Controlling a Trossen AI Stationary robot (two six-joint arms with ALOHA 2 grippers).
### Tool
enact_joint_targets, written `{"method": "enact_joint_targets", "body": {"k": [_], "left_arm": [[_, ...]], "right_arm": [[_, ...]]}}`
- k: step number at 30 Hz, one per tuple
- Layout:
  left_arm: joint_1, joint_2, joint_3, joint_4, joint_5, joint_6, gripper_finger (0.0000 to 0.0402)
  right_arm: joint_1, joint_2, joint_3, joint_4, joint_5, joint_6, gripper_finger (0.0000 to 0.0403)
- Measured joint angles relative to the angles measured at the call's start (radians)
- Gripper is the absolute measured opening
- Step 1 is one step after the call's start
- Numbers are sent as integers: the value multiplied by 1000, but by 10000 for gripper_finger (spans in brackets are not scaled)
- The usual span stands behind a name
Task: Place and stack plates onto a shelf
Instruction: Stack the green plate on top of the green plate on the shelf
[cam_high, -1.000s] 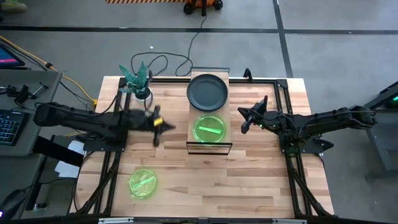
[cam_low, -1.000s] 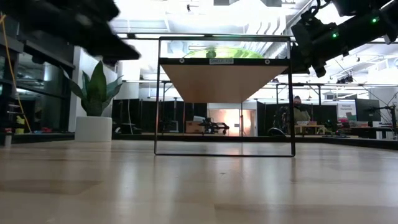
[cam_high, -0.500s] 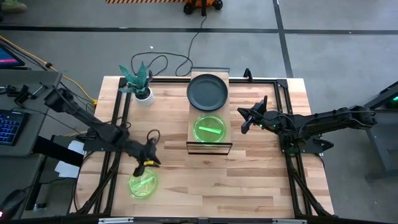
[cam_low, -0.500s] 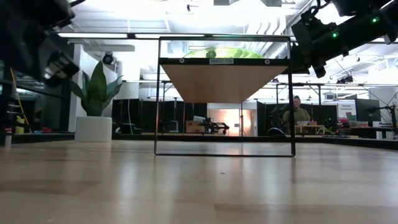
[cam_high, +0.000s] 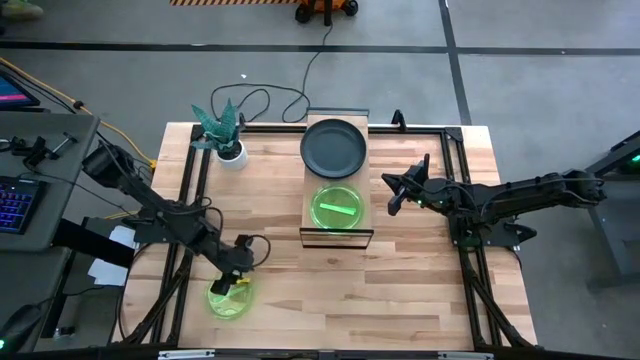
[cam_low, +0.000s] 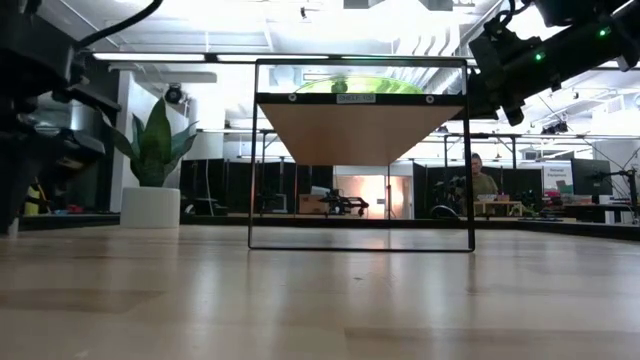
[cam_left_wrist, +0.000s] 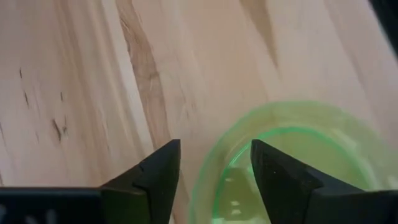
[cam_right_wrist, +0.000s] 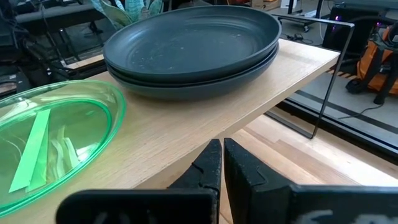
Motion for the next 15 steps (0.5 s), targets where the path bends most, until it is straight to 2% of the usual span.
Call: {"method": "enact_joint_targets", "body": {"k": [6, 15], "left_arm": [[9, 23, 0, -74, -31, 122, 189], [8, 49, 2, -73, 46, 99, 189]], "right_arm": [[0, 0, 0, -2, 0, 0, 0], [0, 0, 0, -26, -3, 19, 0]]}}
